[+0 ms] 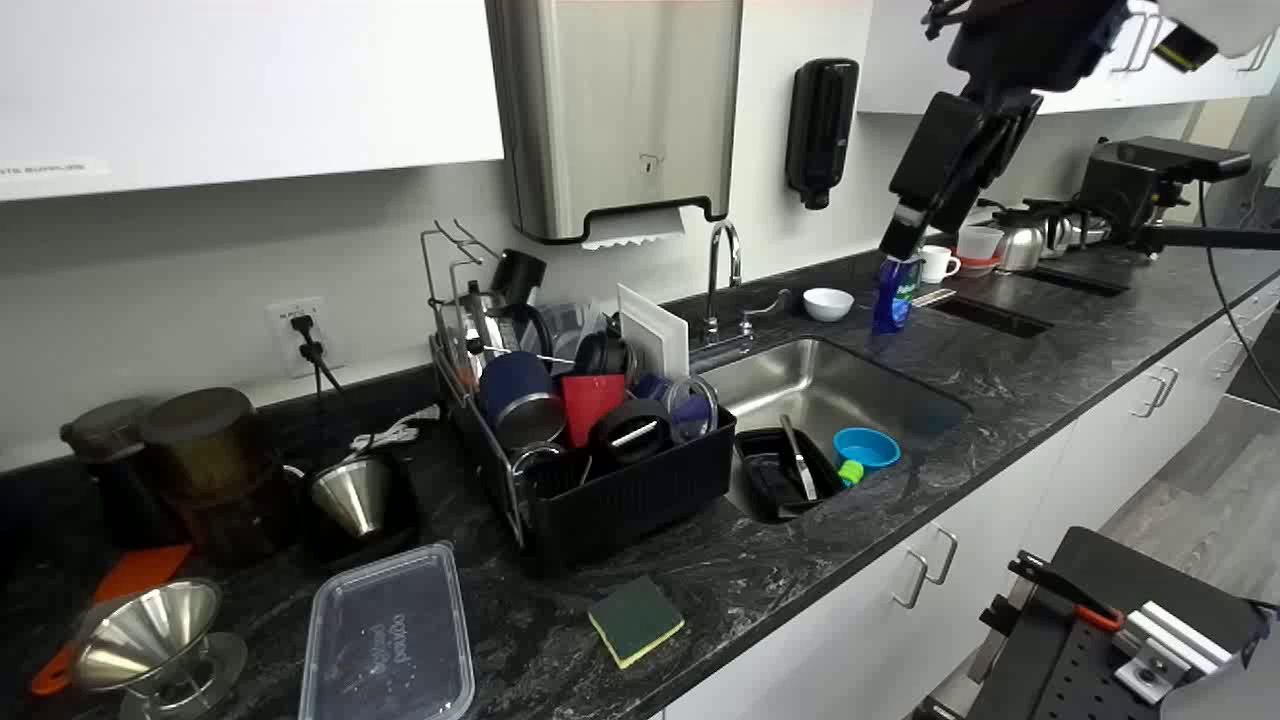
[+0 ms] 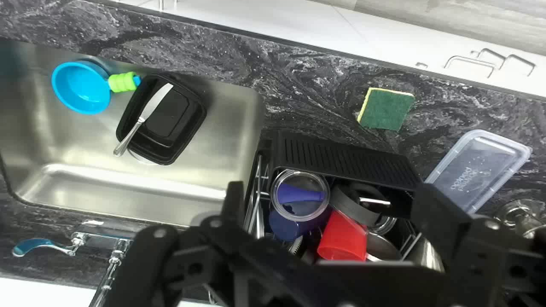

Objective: Put the knife in the sink on the dish rack

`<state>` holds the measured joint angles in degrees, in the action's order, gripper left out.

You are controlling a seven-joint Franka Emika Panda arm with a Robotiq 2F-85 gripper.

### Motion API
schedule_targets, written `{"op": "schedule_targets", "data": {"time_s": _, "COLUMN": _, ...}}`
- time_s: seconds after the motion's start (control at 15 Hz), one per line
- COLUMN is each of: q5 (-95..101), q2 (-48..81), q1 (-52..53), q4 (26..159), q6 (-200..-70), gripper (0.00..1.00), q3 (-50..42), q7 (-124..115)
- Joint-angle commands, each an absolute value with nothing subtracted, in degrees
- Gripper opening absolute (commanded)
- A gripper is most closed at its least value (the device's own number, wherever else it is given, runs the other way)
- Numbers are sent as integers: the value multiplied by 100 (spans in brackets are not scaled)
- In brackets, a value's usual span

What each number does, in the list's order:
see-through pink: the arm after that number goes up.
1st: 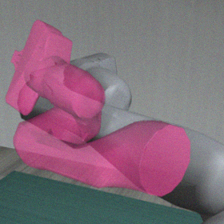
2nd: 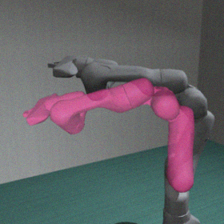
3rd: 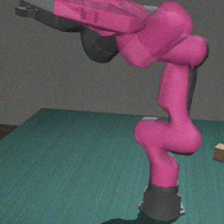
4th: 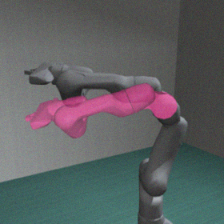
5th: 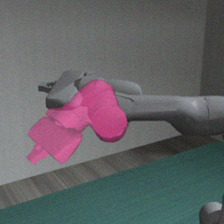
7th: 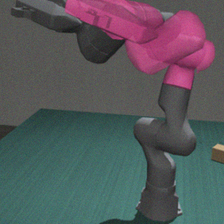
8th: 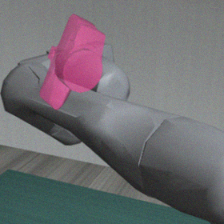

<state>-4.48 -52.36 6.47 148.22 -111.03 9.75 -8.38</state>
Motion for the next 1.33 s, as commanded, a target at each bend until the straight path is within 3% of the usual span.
{"op": "schedule_targets", "data": {"time_s": 0.0, "q5": -448, "q2": -5232, "q1": 644, "q4": 14813, "q6": -11094, "gripper": 100, "q3": 975, "q7": -835}}
{"op": "schedule_targets", "data": {"time_s": 1.27, "q5": -467, "q2": -4692, "q1": 618, "q4": 14919, "q6": -11581, "gripper": 100, "q3": 836, "q7": -652}}
